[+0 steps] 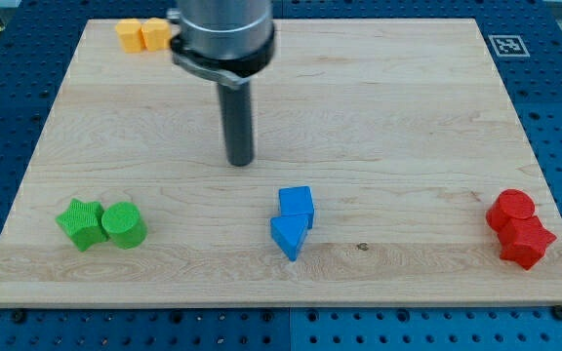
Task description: Move the blue triangle along with the blue cube up a bit
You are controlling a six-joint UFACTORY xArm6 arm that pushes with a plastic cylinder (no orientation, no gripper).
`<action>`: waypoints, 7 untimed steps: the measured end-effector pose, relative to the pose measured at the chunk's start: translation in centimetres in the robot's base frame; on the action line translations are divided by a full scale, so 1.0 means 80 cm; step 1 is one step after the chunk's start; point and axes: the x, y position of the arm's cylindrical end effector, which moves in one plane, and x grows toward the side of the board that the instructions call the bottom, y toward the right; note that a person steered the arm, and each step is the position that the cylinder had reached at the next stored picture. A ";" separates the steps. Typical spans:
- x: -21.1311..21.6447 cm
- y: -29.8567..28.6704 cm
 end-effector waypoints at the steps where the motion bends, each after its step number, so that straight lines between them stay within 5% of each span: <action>1: 0.022 -0.033; 4: 0.165 -0.021; 7: 0.155 0.111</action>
